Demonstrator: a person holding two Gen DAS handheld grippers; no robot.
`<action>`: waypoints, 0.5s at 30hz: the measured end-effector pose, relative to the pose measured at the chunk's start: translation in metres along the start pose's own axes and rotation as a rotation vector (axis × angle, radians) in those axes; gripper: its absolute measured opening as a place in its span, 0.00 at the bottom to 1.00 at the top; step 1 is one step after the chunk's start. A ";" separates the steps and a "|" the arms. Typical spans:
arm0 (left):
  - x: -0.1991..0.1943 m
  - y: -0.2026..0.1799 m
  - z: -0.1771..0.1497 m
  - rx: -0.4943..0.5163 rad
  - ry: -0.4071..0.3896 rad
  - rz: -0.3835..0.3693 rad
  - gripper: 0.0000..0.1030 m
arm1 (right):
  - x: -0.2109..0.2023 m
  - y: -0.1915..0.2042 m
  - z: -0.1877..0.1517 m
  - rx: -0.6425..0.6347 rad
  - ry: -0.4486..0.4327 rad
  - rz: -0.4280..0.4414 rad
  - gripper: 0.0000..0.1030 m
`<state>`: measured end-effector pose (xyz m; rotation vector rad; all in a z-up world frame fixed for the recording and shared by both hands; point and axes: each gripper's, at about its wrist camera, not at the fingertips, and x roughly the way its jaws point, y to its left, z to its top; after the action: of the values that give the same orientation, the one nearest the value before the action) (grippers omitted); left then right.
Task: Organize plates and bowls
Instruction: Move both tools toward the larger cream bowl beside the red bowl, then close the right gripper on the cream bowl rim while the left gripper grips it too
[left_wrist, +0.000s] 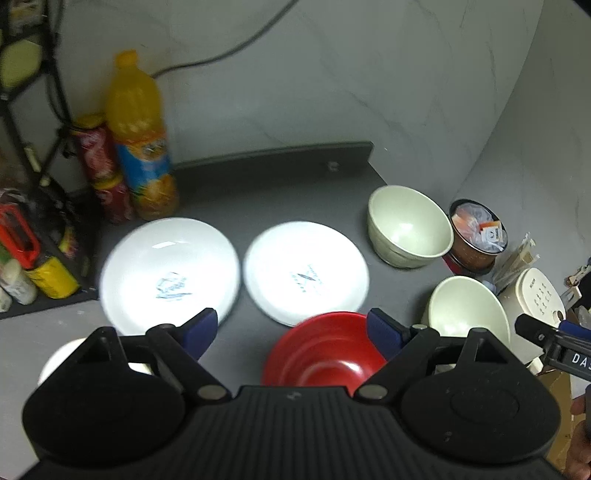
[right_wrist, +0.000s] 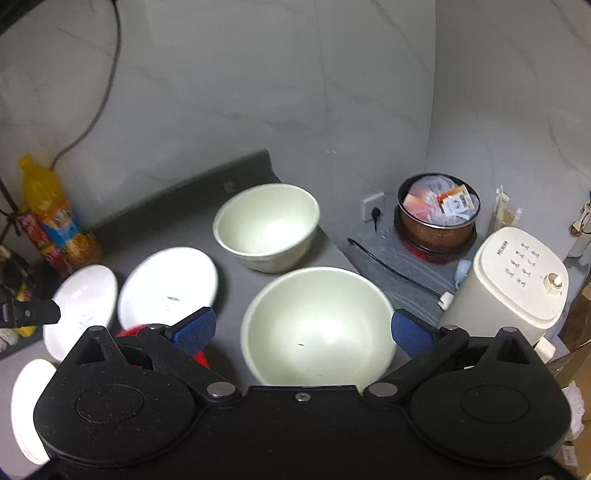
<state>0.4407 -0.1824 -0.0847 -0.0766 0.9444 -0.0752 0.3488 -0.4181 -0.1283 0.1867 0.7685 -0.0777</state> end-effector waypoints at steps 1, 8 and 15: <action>0.006 -0.006 0.000 -0.003 0.010 -0.006 0.85 | 0.004 -0.005 0.000 0.002 0.011 0.001 0.96; 0.047 -0.043 -0.002 -0.010 0.093 -0.051 0.79 | 0.036 -0.039 -0.002 0.048 0.110 0.015 0.78; 0.079 -0.081 0.001 0.021 0.155 -0.102 0.69 | 0.064 -0.059 -0.011 0.101 0.197 0.046 0.67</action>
<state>0.4853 -0.2708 -0.1401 -0.1005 1.0946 -0.1875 0.3789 -0.4742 -0.1887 0.3117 0.9571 -0.0547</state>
